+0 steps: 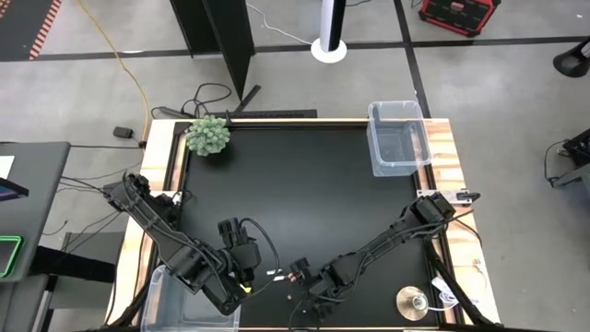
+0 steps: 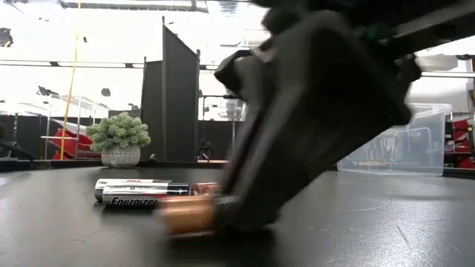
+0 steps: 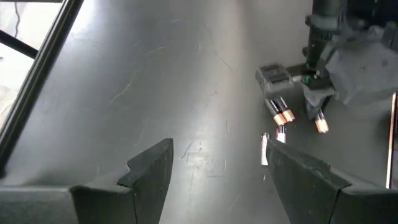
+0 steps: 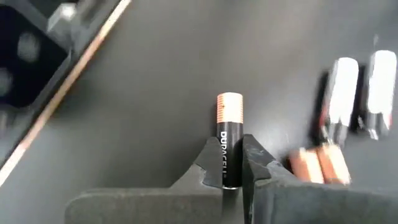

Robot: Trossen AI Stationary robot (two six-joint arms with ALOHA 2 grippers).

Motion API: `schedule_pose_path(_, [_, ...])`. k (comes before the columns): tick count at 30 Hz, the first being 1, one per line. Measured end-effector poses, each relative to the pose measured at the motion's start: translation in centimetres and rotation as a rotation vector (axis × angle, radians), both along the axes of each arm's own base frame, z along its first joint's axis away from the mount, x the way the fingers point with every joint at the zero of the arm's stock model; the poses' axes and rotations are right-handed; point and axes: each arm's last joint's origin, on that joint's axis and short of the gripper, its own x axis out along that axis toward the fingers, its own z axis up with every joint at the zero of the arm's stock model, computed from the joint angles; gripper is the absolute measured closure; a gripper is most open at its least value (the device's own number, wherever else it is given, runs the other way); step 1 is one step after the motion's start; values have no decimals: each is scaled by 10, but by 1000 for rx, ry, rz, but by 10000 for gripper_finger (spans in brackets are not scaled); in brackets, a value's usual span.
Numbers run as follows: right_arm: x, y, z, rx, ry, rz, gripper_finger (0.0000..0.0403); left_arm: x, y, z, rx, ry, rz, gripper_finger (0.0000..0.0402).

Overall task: Sort batteries
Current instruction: Put the bottom black battery into the top transparent bin

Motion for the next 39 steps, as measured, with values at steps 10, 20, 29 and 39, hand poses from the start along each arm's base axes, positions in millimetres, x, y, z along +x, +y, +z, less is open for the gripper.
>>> schedule_pose_path(10, [-18, -18, 96, -68, -223, 34, 386, 7, -2, 3, -7, -56, -24, 151])
schedule_pose_path(20, [-75, -90, 138, -141, -268, -172, 386, 8, 0, 4, 54, -64, -48, 151])
schedule_pose_path(29, [-181, -173, 155, -229, -338, -672, 386, 25, 11, -35, 23, 1, -15, 150])
schedule_pose_path(39, [-256, -247, 172, -252, -375, -1324, 386, 54, 45, -104, -115, 90, -18, 150])
